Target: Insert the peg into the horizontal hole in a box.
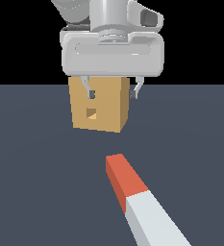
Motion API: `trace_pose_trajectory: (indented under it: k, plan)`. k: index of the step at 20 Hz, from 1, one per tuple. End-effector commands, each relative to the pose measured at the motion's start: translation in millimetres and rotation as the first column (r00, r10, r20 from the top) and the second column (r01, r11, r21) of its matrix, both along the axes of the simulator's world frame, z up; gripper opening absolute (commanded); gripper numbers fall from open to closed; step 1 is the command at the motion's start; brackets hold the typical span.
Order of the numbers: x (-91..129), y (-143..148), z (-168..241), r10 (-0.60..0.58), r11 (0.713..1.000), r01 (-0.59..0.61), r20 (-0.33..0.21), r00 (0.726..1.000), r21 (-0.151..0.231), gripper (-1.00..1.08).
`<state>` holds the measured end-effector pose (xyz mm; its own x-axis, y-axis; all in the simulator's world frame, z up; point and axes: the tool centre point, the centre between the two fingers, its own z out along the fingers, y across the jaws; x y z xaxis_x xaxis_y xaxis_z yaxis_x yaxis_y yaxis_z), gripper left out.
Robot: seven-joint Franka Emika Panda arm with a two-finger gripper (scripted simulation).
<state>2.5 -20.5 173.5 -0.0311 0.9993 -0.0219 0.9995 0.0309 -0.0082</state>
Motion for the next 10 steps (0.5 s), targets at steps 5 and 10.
trace_pose_trajectory:
  k: [5,10]
  plan:
    - [0.3,-3.2,-1.7,0.005,1.000,-0.005,0.000,1.000,0.000,1.00]
    - [1.6,-16.4,-8.7,0.025,1.000,-0.025,0.000,1.000,0.002,1.00]
